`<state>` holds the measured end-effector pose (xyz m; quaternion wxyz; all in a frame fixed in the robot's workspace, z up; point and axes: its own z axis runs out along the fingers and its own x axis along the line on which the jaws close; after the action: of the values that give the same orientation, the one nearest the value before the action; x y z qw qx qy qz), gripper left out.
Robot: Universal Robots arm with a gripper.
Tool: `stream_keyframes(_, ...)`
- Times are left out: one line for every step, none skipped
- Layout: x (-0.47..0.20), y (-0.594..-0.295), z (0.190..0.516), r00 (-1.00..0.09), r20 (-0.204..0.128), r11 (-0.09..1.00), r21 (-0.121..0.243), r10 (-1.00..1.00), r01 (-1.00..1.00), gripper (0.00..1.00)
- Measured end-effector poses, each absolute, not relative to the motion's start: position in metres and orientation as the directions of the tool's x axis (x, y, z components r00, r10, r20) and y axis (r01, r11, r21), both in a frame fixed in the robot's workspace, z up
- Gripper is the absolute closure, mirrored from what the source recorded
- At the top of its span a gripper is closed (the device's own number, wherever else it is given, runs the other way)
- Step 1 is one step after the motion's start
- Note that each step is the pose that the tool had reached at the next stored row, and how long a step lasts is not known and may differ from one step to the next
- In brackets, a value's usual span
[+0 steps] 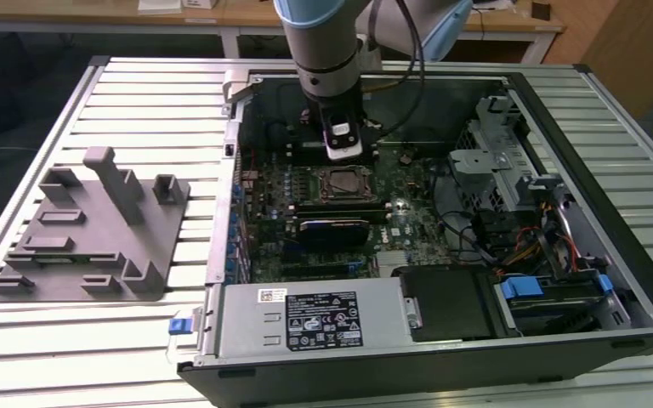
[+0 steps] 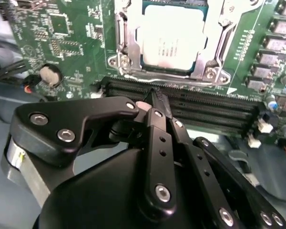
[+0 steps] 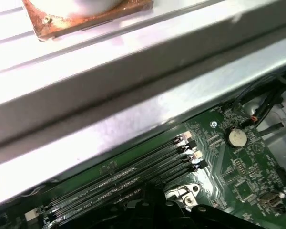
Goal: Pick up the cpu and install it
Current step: 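Install the first cpu locking lever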
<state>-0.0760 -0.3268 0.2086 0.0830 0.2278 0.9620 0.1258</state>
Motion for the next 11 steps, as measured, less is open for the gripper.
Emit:
stream_keyframes(-0.076,-0.3268,0.2111,-0.882,-0.102,0.865,0.28,0.459,0.417,0.89)
stream_keyframes(-0.076,-0.3268,0.2134,-0.882,-0.102,0.865,0.28,0.459,0.417,0.89)
stream_keyframes(-0.076,-0.3268,0.2158,-0.882,-0.102,0.865,0.28,0.459,0.418,0.89)
stream_keyframes(-0.076,-0.3268,0.2177,-0.882,-0.102,0.864,0.28,0.459,0.418,0.89)
stream_keyframes(-0.076,-0.3268,0.2192,-0.882,-0.102,0.864,0.28,0.459,0.418,0.89)
stream_keyframes(-0.076,-0.3268,0.2203,-0.882,-0.102,0.864,0.28,0.46,0.418,0.89)
stream_keyframes(-0.076,-0.3268,0.2209,-0.882,-0.103,0.864,0.279,0.46,0.418,0.89)
stream_keyframes(-0.0759,-0.3267,0.2211,-0.882,-0.103,0.864,0.279,0.46,0.418,0.89)
stream_keyframes(-0.0759,-0.3267,0.2211,-0.882,-0.103,0.864,0.279,0.46,0.418,0.89)
stream_keyframes(-0.076,-0.3267,0.2211,-0.882,-0.103,0.864,0.279,0.46,0.418,0.89)
stream_keyframes(-0.076,-0.3268,0.2211,-0.882,-0.103,0.864,0.279,0.46,0.418,0.89)
